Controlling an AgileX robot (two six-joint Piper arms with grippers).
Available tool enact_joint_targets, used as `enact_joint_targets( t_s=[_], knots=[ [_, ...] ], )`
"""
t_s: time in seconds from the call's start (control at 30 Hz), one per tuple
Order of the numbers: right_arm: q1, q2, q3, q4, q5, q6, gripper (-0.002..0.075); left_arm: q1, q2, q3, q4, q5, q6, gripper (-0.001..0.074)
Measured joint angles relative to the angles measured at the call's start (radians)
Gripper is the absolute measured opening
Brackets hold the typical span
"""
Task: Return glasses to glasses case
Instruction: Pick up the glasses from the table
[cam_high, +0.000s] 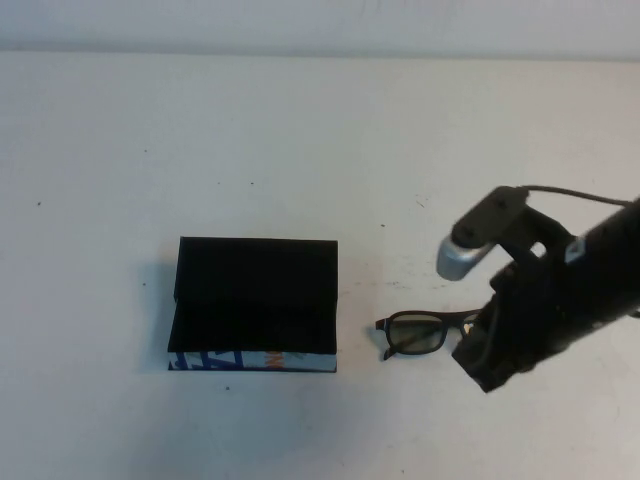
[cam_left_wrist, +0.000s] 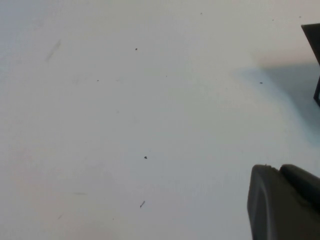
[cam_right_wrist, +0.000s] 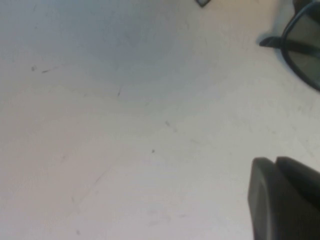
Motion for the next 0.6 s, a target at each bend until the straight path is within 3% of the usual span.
enact_joint_targets(
  t_s=[0.2, 0.3, 0.47, 0.6],
  knots=[
    [0.005, 0.184, -0.172, -0.074, 0.028, -0.2, 0.0027, 0.0, 0.0, 0.0, 0.0, 0.0, 0.0, -0.0004],
    [0.002, 0.244, -0.23, -0.112, 0.035, -0.342, 0.0106, 0.0, 0.0, 0.0, 0.0, 0.0, 0.0, -0.0004],
    [-0.023, 0.331, -0.313, -0.189, 0.041, -0.512, 0.0323, 0.0, 0.0, 0.0, 0.0, 0.0, 0.0, -0.0004],
    [-0.035, 0.401, -0.369, -0.257, 0.052, -0.545, 0.0389, 0.0, 0.0, 0.0, 0.0, 0.0, 0.0, -0.0004]
  ],
)
